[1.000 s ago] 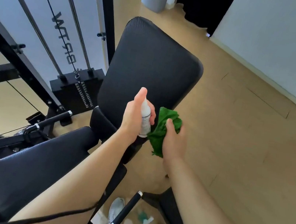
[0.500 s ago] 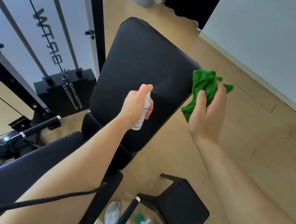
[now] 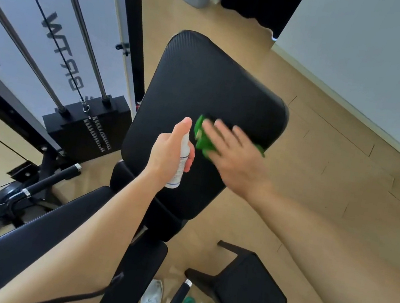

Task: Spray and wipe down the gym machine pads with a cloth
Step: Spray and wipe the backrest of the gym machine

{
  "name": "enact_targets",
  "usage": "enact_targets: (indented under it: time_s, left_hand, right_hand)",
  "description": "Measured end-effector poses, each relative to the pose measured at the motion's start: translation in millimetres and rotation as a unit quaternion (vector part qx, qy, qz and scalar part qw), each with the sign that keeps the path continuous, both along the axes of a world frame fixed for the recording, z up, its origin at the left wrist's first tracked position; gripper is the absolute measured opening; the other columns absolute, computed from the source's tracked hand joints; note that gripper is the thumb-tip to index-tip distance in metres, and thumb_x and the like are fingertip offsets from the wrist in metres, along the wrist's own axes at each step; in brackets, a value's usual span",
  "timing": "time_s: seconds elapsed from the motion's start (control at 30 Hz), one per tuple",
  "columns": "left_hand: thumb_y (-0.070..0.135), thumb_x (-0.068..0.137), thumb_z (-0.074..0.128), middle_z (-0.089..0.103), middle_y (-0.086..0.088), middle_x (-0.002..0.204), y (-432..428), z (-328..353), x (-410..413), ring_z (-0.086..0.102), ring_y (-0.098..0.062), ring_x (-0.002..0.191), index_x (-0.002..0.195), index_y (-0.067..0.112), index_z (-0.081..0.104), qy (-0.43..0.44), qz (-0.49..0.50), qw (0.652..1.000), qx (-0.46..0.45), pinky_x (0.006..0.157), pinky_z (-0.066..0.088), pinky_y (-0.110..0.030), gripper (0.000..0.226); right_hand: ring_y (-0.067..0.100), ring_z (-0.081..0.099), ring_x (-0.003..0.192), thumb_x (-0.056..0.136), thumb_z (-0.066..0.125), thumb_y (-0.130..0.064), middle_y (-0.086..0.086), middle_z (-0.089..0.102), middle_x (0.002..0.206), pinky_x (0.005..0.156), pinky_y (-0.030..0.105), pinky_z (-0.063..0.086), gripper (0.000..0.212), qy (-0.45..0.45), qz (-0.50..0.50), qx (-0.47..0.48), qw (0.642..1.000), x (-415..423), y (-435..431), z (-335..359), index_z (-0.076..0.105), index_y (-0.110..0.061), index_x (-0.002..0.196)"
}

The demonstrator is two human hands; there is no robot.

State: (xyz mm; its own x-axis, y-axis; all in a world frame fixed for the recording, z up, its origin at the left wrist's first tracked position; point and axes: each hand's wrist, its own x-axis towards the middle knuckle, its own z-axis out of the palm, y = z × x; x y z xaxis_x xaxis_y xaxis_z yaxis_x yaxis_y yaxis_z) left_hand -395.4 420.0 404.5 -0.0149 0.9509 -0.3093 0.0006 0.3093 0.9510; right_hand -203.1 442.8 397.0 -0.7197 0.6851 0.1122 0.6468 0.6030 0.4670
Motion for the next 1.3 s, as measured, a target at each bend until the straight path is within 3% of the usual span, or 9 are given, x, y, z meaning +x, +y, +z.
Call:
enact_targets:
  time_s: [0.17, 0.33, 0.57, 0.67, 0.8, 0.9, 1.03, 1.2, 1.3]
  left_hand:
    - [0.055, 0.106, 0.037, 0.052, -0.017, 0.055, 6.1, -0.8, -12.2, 0.054, -0.018, 0.056, 0.060, -0.013, 0.053, 0.006, -0.008, 1.000, 0.010, 0.071, 0.045, -0.031, 0.084]
    - [0.057, 0.105, 0.037, 0.052, -0.009, 0.050, 6.2, -7.1, -18.0, 0.053, -0.017, 0.052, 0.060, -0.010, 0.054, 0.007, -0.001, 1.000, 0.006, 0.070, 0.047, -0.033, 0.083]
    - [0.059, 0.105, 0.036, 0.053, -0.009, 0.051, 1.1, -8.0, -24.1, 0.054, -0.016, 0.052, 0.053, 0.000, 0.052, 0.019, 0.008, 1.000, 0.007, 0.073, 0.046, -0.034, 0.080]
    - [0.055, 0.108, 0.036, 0.053, -0.008, 0.050, 1.4, -8.0, -25.6, 0.053, -0.014, 0.051, 0.052, 0.001, 0.051, 0.036, 0.009, 0.999, 0.000, 0.072, 0.045, -0.033, 0.080]
    - [0.061, 0.104, 0.038, 0.053, -0.007, 0.049, 4.7, -14.3, -25.4, 0.053, -0.013, 0.049, 0.051, 0.004, 0.051, 0.021, 0.023, 0.999, -0.008, 0.073, 0.047, -0.035, 0.079]
    - [0.062, 0.102, 0.041, 0.054, -0.007, 0.049, 8.3, -13.4, -23.8, 0.053, -0.015, 0.048, 0.051, 0.004, 0.053, 0.003, 0.035, 0.999, -0.013, 0.072, 0.046, -0.035, 0.078]
    - [0.060, 0.105, 0.041, 0.055, -0.007, 0.050, 22.0, -6.8, -30.2, 0.054, -0.018, 0.051, 0.052, 0.006, 0.055, 0.010, 0.041, 0.999, -0.001, 0.072, 0.046, -0.036, 0.077]
    - [0.061, 0.104, 0.042, 0.056, -0.005, 0.050, 46.8, 2.0, -41.5, 0.054, -0.017, 0.051, 0.052, 0.008, 0.054, 0.024, 0.059, 0.998, -0.007, 0.072, 0.048, -0.037, 0.075]
    - [0.061, 0.104, 0.045, 0.057, -0.004, 0.052, 60.2, 4.2, -45.6, 0.054, -0.016, 0.051, 0.054, 0.010, 0.055, 0.027, 0.063, 0.998, -0.013, 0.072, 0.050, -0.038, 0.072]
  right_hand:
    - [0.035, 0.046, 0.140, 0.106, 0.023, -0.013, 0.012, 0.045, 0.155, 0.115, 0.051, 0.034, 0.051, -0.055, 0.035, 0.035, 0.997, 21.2, 16.8, 29.1, 0.071, -0.021, 0.122]
    - [0.036, 0.034, 0.147, 0.107, 0.029, -0.012, 0.015, 0.033, 0.162, 0.120, 0.050, 0.023, 0.045, 0.027, -0.056, 0.112, 0.992, -2.3, 48.1, 49.2, 0.052, -0.015, 0.145]
    - [0.034, 0.043, 0.142, 0.104, 0.024, -0.014, 0.015, 0.039, 0.158, 0.118, 0.048, 0.030, 0.050, -0.067, 0.072, -0.079, 0.992, 8.0, -16.3, -12.7, 0.067, -0.013, 0.129]
    - [0.037, 0.046, 0.140, 0.109, 0.021, -0.013, 0.016, 0.044, 0.155, 0.117, 0.052, 0.031, 0.054, 0.012, 0.003, 0.025, 1.000, 15.0, 14.3, 36.9, 0.074, -0.013, 0.118]
    - [0.039, 0.031, 0.148, 0.107, 0.036, -0.011, 0.019, 0.030, 0.162, 0.122, 0.050, 0.024, 0.039, 0.101, -0.068, 0.091, 0.988, 0.2, 42.7, 56.7, 0.054, -0.006, 0.141]
    - [0.038, 0.044, 0.141, 0.108, 0.040, -0.013, 0.021, 0.040, 0.156, 0.117, 0.049, 0.035, 0.035, 0.088, -0.009, 0.036, 0.995, -16.0, 21.6, 11.3, 0.063, -0.003, 0.131]
    - [0.033, 0.039, 0.145, 0.102, 0.013, -0.019, 0.017, 0.036, 0.158, 0.119, 0.043, 0.025, 0.062, -0.036, 0.044, -0.113, 0.992, -14.1, -7.3, -3.9, 0.069, -0.009, 0.126]
    - [0.044, 0.054, 0.130, 0.104, 0.042, -0.005, 0.021, 0.050, 0.149, 0.099, 0.052, 0.053, 0.036, 0.177, -0.051, 0.030, 0.983, -15.9, 32.4, 64.1, 0.065, -0.008, 0.131]
    - [0.042, 0.054, 0.128, 0.093, 0.059, 0.006, 0.017, 0.047, 0.152, 0.083, 0.047, 0.058, 0.050, 0.239, -0.096, 0.058, 0.964, -22.5, 68.9, 104.7, 0.057, -0.009, 0.140]
